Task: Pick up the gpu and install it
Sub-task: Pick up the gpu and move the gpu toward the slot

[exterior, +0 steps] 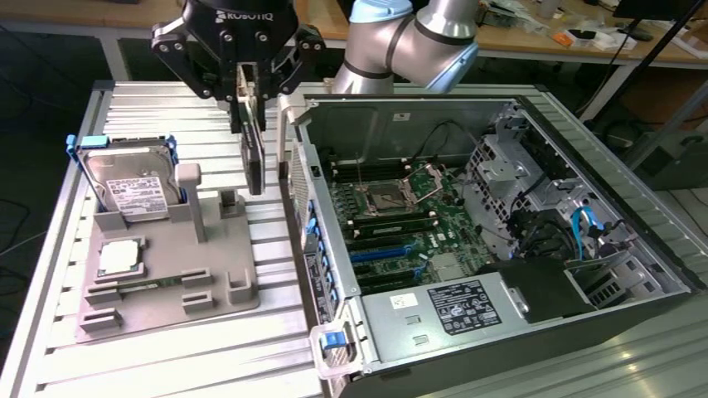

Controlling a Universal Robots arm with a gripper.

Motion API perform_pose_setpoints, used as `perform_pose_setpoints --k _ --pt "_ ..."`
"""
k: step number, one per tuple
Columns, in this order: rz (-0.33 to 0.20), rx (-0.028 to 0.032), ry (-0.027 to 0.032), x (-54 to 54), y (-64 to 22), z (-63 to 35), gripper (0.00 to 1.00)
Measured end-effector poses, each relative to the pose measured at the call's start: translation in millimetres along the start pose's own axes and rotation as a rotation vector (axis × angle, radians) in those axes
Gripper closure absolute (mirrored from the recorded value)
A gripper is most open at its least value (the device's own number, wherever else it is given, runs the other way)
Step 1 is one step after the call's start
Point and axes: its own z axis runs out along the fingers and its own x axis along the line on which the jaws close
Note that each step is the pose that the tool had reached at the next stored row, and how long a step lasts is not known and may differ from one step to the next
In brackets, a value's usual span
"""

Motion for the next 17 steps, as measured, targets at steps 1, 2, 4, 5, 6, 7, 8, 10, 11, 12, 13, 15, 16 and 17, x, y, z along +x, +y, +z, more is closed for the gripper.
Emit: perform_pose_setpoints --k 1,2,4,5,6,7,8,10,11,12,13,15,16,17 --pt "0.000 -0.0002 0.0024 -2.7 -0.2 0.0 0.73" --pt "0.000 -0.0005 0.0049 -5.4 -0.4 0.0 0.73" --pt "0.000 -0.0006 0.0111 -8.1 -0.5 -3.2 0.73" --pt "0.000 -0.0009 0.0137 -8.8 -0.4 -5.8 0.73" --pt "0.001 -0.0012 0.0166 -9.5 -0.4 -7.9 0.73" --pt "0.001 -0.0016 0.0196 -10.8 -0.4 -9.2 0.73" --pt "0.001 -0.0018 0.0222 -12.5 -0.5 -9.9 0.73" --pt "0.001 -0.0021 0.0276 -18.0 -0.9 -10.4 0.73" --pt "0.001 -0.0012 0.0293 -21.0 -1.2 -10.4 0.73" --pt "0.001 0.0011 0.0307 -24.6 -1.4 -10.4 0.73" --pt "0.001 0.0025 0.0310 -27.1 -1.6 -10.4 0.73" --pt "0.001 0.0035 0.0311 -30.6 -1.9 -10.4 0.73" --pt "0.001 0.0037 0.0313 -31.5 -1.9 -10.4 0.73" --pt "0.001 0.0037 0.0312 -32.1 -2.0 -10.4 0.73"
